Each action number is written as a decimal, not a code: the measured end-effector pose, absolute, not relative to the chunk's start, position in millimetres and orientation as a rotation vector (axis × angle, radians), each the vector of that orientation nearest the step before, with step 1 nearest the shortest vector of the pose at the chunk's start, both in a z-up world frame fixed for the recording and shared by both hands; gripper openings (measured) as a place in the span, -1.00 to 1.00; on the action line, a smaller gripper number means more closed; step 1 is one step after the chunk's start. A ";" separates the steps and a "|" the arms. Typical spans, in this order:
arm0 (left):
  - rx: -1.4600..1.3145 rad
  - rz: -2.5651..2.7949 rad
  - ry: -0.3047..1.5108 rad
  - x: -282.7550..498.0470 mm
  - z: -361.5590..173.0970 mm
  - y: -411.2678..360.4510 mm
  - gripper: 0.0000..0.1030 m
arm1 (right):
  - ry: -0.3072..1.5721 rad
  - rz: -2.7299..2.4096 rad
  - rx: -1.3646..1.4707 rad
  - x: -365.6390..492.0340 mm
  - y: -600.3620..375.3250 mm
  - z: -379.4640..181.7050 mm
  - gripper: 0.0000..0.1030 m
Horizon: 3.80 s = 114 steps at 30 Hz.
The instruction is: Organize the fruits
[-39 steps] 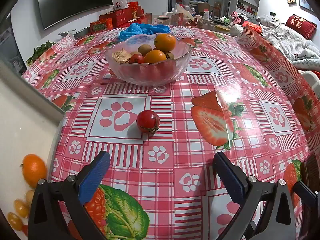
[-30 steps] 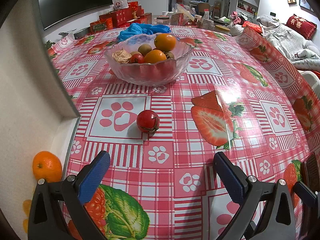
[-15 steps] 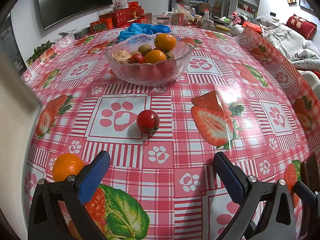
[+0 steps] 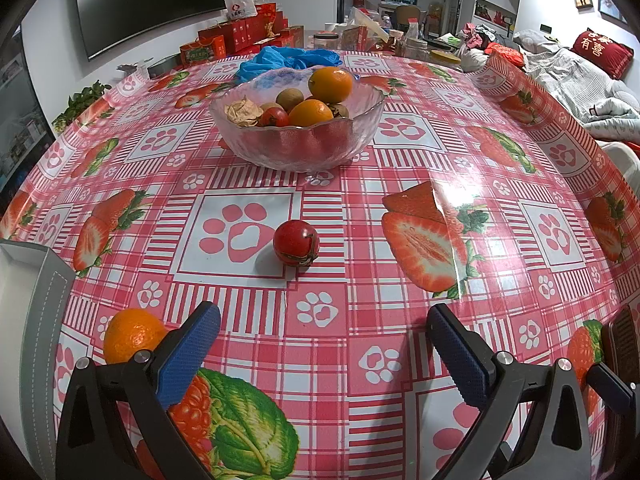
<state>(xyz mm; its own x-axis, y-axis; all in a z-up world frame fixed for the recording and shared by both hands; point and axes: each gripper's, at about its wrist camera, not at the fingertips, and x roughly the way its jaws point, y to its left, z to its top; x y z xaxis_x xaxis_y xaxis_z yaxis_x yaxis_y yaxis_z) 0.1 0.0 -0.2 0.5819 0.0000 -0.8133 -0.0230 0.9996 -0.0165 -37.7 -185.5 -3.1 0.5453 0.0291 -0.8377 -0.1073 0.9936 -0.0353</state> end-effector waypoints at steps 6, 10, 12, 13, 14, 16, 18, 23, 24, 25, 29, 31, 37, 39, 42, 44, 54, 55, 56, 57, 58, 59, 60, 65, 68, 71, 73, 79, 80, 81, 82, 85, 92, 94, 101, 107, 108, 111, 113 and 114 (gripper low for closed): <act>-0.026 0.013 0.950 0.1 -0.2 0.0 1.00 | 0.991 0.081 -0.086 -37.6 -185.5 -3.0 1.00; -0.026 0.013 0.949 0.1 -0.3 0.0 1.00 | 0.991 0.081 -0.086 -37.7 -185.5 -3.0 1.00; -0.027 0.013 0.949 0.1 -0.3 0.1 1.00 | 0.991 0.081 -0.086 -37.8 -185.5 -3.0 1.00; -0.026 0.013 0.949 0.1 -0.2 0.0 1.00 | 0.991 0.081 -0.086 -37.8 -185.5 -3.0 1.00; -0.026 0.013 0.949 0.1 -0.3 0.0 1.00 | 0.991 0.081 -0.086 -37.8 -185.6 -2.9 1.00; -0.026 0.013 0.949 0.1 -0.2 0.0 1.00 | 0.991 0.081 -0.086 -37.8 -185.5 -3.0 1.00; -0.026 0.013 0.949 0.1 -0.2 -0.1 1.00 | 0.991 0.081 -0.086 -37.8 -185.5 -3.0 1.00; -0.026 0.013 0.949 0.1 -0.2 0.1 1.00 | 0.991 0.081 -0.086 -37.8 -185.7 -3.0 1.00; -0.026 0.013 0.949 0.1 -0.2 0.0 1.00 | 0.991 0.081 -0.086 -37.8 -185.8 -3.0 1.00; -0.026 0.013 0.949 0.1 -0.2 0.0 1.00 | 0.991 0.081 -0.086 -37.8 -185.5 -3.1 1.00; -0.026 0.014 0.950 0.1 -0.2 0.0 1.00 | 0.991 0.081 -0.086 -37.8 -185.6 -3.1 1.00; -0.030 0.020 0.949 0.3 -0.2 0.0 1.00 | 0.991 0.080 -0.086 -37.7 -185.5 -3.2 1.00; -0.029 0.019 0.933 -0.7 -0.3 1.5 1.00 | 0.991 0.081 -0.086 -37.7 -185.7 -3.1 1.00; -0.020 -0.016 0.960 -0.7 1.2 0.4 1.00 | 0.991 0.080 -0.086 -37.6 -185.4 -3.3 1.00; -0.010 -0.062 1.023 1.8 1.7 2.0 1.00 | 0.991 0.080 -0.086 -37.4 -185.3 -3.3 1.00; -0.036 -0.138 1.026 -1.1 6.1 5.5 1.00 | 0.991 0.080 -0.086 -37.4 -185.5 -3.2 1.00; 0.005 -0.108 0.847 -93.1 81.3 40.6 1.00 | 1.000 0.087 -0.088 -37.4 -185.1 -2.6 1.00; 0.029 -0.091 0.851 -103.3 82.6 45.6 1.00 | 1.019 0.093 -0.079 -39.3 -185.9 -1.0 1.00; 0.026 -0.085 0.858 -113.1 83.5 53.0 1.00 | 1.029 0.104 -0.059 -43.1 -186.8 1.1 1.00; 0.029 -0.075 0.865 -123.9 81.3 58.7 1.00 | 1.028 0.120 -0.037 -47.0 -187.6 2.9 1.00; 0.032 -0.067 0.881 -138.0 76.5 67.5 1.00 | 1.018 0.149 -0.011 -53.5 -187.6 6.2 1.00; 0.021 -0.066 0.884 -151.4 72.1 74.0 1.00 | 1.003 0.186 -0.001 -63.4 -184.2 10.1 1.00; 0.024 -0.055 0.891 -160.8 65.4 78.4 1.00 | 0.998 0.202 -0.007 -67.4 -180.6 11.8 1.00; 0.025 -0.014 0.954 -195.6 26.0 90.3 1.00 | 0.982 0.335 -0.063 -85.6 -144.3 17.7 1.00; 0.019 -0.006 1.008 -192.8 8.1 89.7 1.00 | 0.984 0.379 -0.119 -85.7 -121.2 15.2 1.00; -0.003 -0.001 1.009 -191.0 2.1 91.0 1.00 | 0.991 0.409 -0.152 -83.6 -103.7 11.9 0.98; -0.002 0.000 1.009 -191.8 1.0 90.7 1.00 | 0.998 0.429 -0.166 -80.3 -95.1 8.8 0.93; 0.000 0.001 0.909 -204.5 -1.6 92.3 1.00 | 0.989 0.428 -0.248 -75.9 -72.0 0.4 0.30; 0.001 0.001 0.916 -203.5 -0.5 92.1 1.00 | 0.983 0.427 -0.257 -76.2 -71.1 0.8 0.06; 0.004 -0.001 0.921 -202.9 0.3 92.1 1.00 | 0.978 0.438 -0.256 -76.1 -71.1 1.6 -0.11; 0.005 -0.002 0.924 -202.4 0.8 92.4 1.00 | 0.979 0.455 -0.246 -75.8 -72.0 2.9 -0.43; 0.010 0.000 0.947 -202.4 2.7 92.1 1.00 | 1.009 0.479 -0.159 -73.1 -88.2 5.9 -0.52; 0.112 -0.036 0.912 -218.8 14.1 74.2 1.00 | 1.033 0.462 -0.049 -79.3 -123.7 9.7 -0.52; 0.117 -0.038 0.896 -219.1 17.1 72.4 1.00 | 1.035 0.463 -0.039 -81.9 -127.1 11.0 -0.52; 0.009 0.006 0.928 -196.7 15.2 97.3 1.00 | 1.036 0.476 -0.020 -86.3 -128.5 10.9 -0.52; -0.012 0.006 0.944 -183.1 14.4 103.6 0.86 | 1.039 0.477 -0.016 -86.1 -128.2 11.7 -0.52; -0.004 0.007 0.957 -182.0 12.5 102.1 0.66 | 1.039 0.477 -0.016 -86.1 -128.3 11.7 -0.52; -0.021 0.006 0.973 -181.0 7.9 101.8 0.36 | 1.043 0.476 -0.018 -86.1 -127.8 11.4 -0.52; -0.013 -0.002 0.966 -181.3 9.6 100.5 0.00 | 1.047 0.475 -0.020 -86.2 -126.7 11.0 -0.52; -0.010 -0.010 0.963 -181.3 10.9 99.7 -0.30 | 1.047 0.476 -0.021 -86.9 -126.6 11.1 -0.52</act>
<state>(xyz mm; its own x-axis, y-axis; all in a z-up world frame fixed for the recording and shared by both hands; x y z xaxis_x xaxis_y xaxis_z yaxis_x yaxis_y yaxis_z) -181.3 99.7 10.9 0.5710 -0.0127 -0.8208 0.0042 0.9999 -0.0126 -86.9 -126.6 11.1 0.4081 0.3681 -0.8354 -0.3879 0.8983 0.2063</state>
